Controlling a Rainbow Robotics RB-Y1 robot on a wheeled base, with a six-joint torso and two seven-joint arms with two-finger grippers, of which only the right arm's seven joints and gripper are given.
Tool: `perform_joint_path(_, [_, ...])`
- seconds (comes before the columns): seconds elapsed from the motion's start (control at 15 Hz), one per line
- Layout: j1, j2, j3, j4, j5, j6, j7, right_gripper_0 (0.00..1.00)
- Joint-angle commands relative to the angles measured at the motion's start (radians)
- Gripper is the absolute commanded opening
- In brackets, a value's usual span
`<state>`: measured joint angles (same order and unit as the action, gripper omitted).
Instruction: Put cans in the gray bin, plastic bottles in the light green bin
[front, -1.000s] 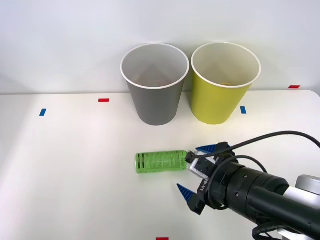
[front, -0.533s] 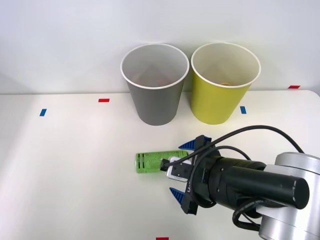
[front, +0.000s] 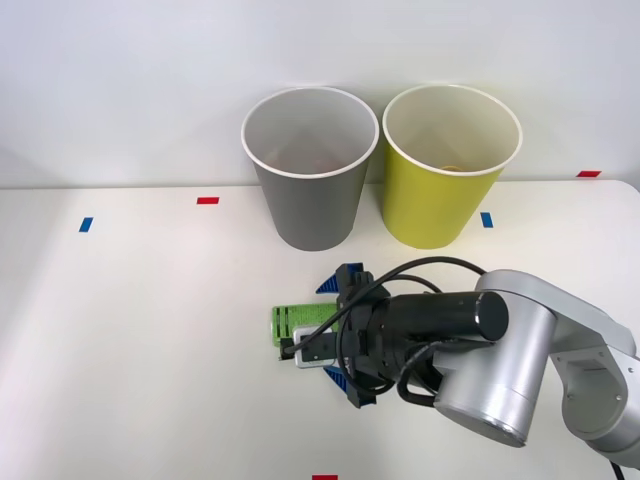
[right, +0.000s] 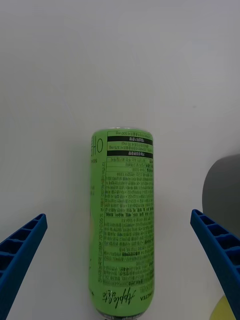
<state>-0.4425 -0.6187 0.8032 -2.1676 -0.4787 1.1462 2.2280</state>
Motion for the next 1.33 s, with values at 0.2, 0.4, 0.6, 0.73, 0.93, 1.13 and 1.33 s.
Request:
perform_joint_path(0.2, [-0.021,0.05,0.001,0.058,-0.014,0.001,0.015,1.0])
perform_joint_path(0.4, [-0.021,0.057,0.001,0.058,-0.014,0.017,-0.001,1.0])
perform_joint_path(0.6, [-0.021,0.047,0.001,0.028,0.002,0.069,-0.039,1.0])
perform_joint_path(0.73, [-0.028,0.053,0.001,0.022,0.003,0.099,-0.09,1.0])
perform_joint_path(0.93, [-0.031,0.057,0.002,0.019,-0.001,0.099,-0.093,1.0])
perform_joint_path(1.13, [-0.033,0.06,0.002,0.02,0.012,0.099,-0.09,1.0])
perform_joint_path(1.33, [-0.042,0.071,0.004,0.02,0.014,0.147,-0.085,1.0])
